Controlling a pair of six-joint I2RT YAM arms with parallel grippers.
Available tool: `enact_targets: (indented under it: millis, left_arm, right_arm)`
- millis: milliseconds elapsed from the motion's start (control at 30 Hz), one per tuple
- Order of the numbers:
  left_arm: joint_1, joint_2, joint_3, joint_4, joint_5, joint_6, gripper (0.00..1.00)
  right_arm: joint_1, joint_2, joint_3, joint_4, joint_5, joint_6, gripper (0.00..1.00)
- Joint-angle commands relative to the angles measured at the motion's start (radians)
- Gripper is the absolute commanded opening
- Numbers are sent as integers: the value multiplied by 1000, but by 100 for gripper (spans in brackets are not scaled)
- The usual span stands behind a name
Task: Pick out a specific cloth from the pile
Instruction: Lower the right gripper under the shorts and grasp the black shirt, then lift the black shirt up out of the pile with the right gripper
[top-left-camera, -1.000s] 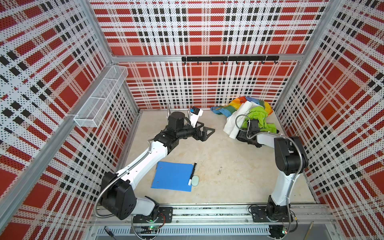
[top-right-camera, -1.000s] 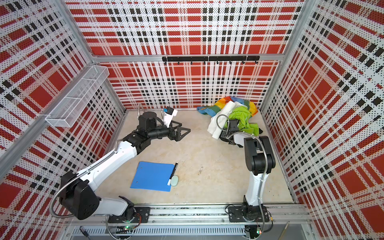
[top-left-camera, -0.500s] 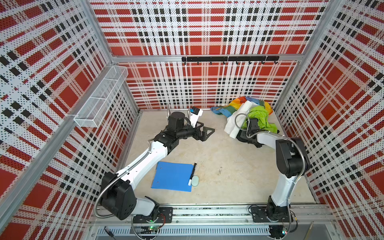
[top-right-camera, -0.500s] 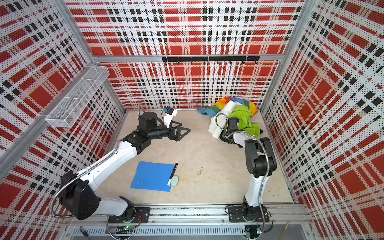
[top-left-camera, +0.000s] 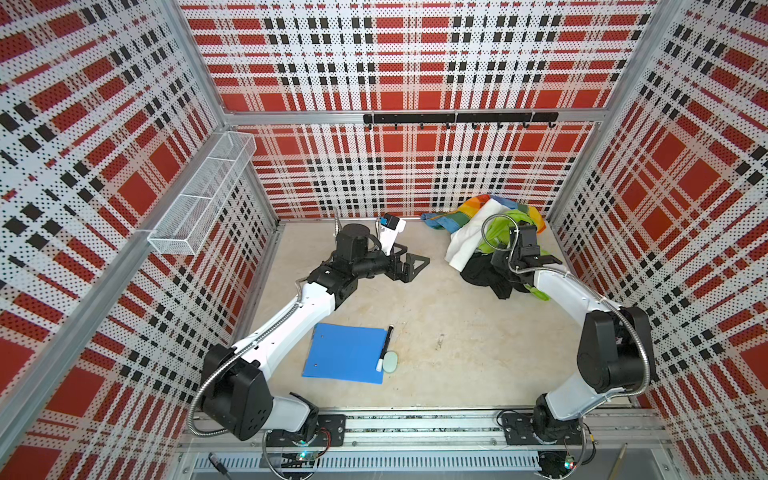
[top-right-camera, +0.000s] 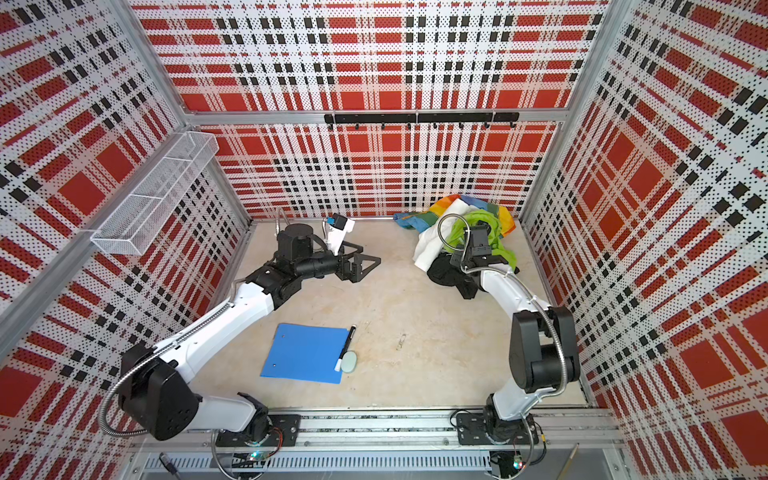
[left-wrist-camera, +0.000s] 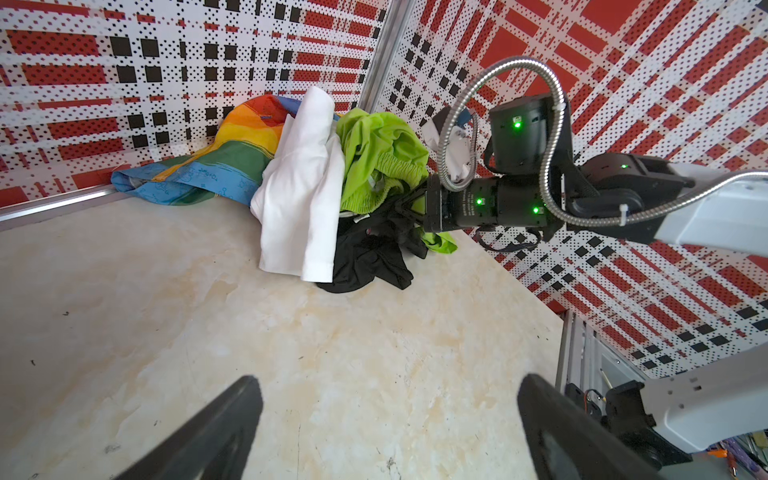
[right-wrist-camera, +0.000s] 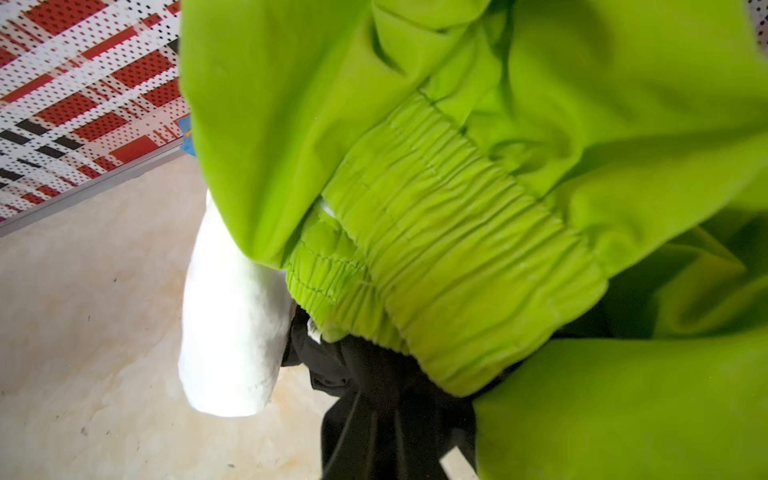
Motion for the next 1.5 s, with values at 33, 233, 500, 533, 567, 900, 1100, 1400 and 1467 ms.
enact_targets:
  millis: [33, 233, 500, 533, 567, 900, 1100, 1400, 1467]
  left_arm:
    - [-6, -21, 19, -3, -11, 5, 99]
    - [-11, -13, 21, -5, -12, 4, 99]
    - [-20, 1, 30, -22, -20, 10, 99]
    - [-21, 2, 30, -22, -21, 9, 99]
    - [-20, 1, 30, -21, -21, 9, 99]
    - [-21, -3, 30, -20, -11, 16, 99]
    - [-22, -5, 30, -21, -21, 16, 99]
    - [-22, -6, 27, -16, -6, 16, 99]
    - [-21, -8, 27, -16, -3, 14, 99]
  right_arm:
    - [9, -68, 38, 23, -50, -41, 8]
    - [9, -100, 57, -16, 39, -46, 8]
    - [9, -162, 108, -41, -12, -81, 6]
    - [9, -172, 111, -44, -22, -84, 6]
    - [9, -182, 112, -41, -34, -90, 6]
    - [9, -270, 123, -45, -86, -95, 5]
    - [9, -305, 150, -47, -138, -92, 5]
    - [9, -344, 199, -60, -190, -88, 4]
    - [9, -351, 206, -68, -158, -80, 4]
